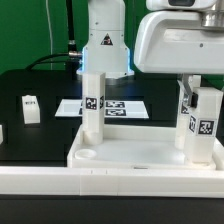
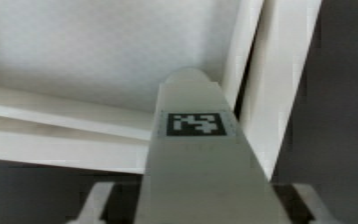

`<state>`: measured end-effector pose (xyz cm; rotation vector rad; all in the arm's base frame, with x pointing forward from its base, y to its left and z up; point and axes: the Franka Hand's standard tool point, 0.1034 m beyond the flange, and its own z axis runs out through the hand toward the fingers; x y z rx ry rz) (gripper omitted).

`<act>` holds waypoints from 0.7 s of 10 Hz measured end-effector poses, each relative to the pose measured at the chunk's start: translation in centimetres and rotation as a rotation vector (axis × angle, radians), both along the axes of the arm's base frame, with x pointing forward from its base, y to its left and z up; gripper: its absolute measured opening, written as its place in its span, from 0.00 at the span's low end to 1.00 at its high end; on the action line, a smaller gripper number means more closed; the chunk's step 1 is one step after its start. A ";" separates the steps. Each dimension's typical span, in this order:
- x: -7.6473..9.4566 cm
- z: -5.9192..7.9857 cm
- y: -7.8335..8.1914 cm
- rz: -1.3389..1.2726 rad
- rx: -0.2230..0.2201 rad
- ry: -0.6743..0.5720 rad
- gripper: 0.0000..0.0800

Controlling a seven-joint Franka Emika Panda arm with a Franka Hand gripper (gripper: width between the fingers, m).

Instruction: Assemble desk

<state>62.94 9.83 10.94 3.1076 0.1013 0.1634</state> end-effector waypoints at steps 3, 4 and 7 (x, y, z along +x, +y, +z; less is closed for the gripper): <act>0.0 0.0 0.0 -0.120 0.014 -0.003 0.36; 0.0 0.0 0.0 -0.202 0.023 -0.005 0.36; -0.1 -0.1 -0.1 -0.443 0.066 -0.007 0.36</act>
Offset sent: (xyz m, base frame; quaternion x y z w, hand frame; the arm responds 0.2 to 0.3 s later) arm 0.0000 0.0000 0.0000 0.0000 0.0000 0.1938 0.9810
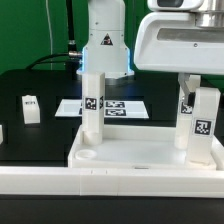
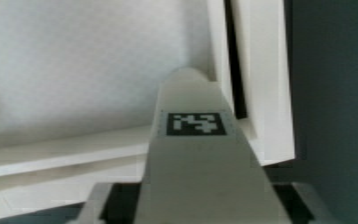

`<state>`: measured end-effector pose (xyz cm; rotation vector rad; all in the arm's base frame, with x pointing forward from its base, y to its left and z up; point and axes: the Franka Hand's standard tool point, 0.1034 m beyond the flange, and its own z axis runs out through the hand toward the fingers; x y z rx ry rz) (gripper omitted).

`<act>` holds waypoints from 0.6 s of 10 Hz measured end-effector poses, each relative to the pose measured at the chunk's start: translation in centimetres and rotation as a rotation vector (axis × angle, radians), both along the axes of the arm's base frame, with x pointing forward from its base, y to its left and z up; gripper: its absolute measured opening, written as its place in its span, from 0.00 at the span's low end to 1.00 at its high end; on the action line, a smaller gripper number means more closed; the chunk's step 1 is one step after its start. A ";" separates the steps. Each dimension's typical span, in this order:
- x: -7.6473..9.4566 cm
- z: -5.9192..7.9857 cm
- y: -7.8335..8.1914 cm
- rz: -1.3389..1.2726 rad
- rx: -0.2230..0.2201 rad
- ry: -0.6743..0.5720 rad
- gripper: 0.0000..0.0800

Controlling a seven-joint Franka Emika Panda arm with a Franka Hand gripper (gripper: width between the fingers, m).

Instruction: Assemble desk

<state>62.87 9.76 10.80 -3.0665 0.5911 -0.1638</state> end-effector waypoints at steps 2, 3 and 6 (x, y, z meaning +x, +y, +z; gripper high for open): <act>0.0 -0.1 0.0 -0.255 0.054 -0.005 0.36; -0.1 -0.1 0.0 -0.385 0.070 -0.003 0.36; -0.1 -0.2 0.4 -0.737 0.123 0.017 0.36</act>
Offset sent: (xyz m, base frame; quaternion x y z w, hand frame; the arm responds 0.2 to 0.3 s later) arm -0.0076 0.0061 -0.0072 -0.0255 -0.0353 0.2578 0.9652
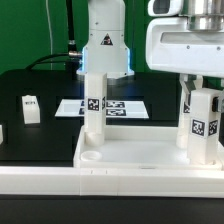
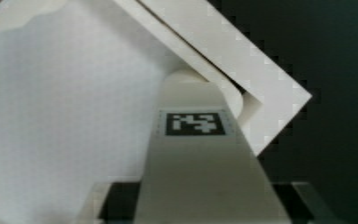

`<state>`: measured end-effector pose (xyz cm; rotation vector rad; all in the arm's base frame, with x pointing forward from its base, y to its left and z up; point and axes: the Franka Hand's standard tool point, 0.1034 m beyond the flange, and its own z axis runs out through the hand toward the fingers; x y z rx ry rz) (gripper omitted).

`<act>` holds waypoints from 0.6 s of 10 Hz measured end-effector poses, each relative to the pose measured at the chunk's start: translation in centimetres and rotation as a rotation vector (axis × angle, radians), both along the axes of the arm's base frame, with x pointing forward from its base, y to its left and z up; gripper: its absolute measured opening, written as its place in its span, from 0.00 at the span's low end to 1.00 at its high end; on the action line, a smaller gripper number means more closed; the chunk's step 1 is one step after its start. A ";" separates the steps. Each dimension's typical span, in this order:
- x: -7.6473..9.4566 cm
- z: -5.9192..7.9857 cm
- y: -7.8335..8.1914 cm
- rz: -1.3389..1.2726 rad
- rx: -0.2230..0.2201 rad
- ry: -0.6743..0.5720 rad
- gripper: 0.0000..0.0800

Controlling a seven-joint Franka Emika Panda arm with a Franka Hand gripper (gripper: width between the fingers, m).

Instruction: Assemble desk

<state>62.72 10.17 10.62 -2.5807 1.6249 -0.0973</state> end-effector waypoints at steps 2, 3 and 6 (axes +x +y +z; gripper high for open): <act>0.0 0.0 0.1 -0.157 0.021 0.007 0.36; 0.0 0.0 0.3 -0.271 0.034 0.012 0.36; 0.0 0.0 0.3 -0.336 0.047 0.016 0.36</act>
Offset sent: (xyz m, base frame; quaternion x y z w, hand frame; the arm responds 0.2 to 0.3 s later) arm -0.0009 0.0034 -0.0010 -0.0189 -0.0260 0.2046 0.9783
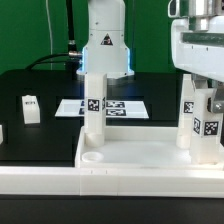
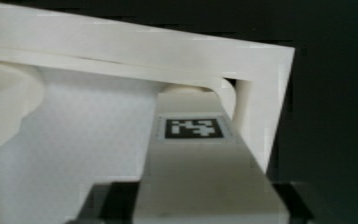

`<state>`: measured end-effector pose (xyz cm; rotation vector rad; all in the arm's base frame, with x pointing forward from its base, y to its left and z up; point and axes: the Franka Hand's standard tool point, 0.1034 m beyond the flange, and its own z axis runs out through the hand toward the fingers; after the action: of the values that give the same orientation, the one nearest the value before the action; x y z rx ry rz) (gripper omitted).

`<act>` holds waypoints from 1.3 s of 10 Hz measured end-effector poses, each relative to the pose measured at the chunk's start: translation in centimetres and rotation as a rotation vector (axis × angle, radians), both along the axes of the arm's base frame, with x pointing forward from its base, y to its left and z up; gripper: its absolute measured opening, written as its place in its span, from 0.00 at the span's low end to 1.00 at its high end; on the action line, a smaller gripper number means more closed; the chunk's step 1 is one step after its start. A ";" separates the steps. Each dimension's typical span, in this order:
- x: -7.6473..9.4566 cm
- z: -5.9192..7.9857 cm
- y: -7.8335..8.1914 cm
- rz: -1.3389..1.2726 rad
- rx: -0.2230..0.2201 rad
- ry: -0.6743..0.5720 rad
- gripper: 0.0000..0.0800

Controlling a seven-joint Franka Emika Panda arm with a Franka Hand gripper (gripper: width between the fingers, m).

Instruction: Assemble desk

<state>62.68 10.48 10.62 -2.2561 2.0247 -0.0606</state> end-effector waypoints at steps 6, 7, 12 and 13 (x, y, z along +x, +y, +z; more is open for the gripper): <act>-0.2 -0.1 0.6 0.436 -0.048 -0.017 0.81; -0.2 -0.1 0.5 0.555 -0.062 -0.023 0.81; 0.1 0.0 0.0 1.041 -0.121 -0.044 0.81; 0.2 0.0 -0.2 1.099 -0.128 -0.046 0.81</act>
Offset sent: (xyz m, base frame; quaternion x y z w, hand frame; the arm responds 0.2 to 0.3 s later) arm 0.0000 0.0072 -0.0011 -0.0157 0.0004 -0.2645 0.9642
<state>62.88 10.29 10.63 -3.0365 0.5476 -0.1399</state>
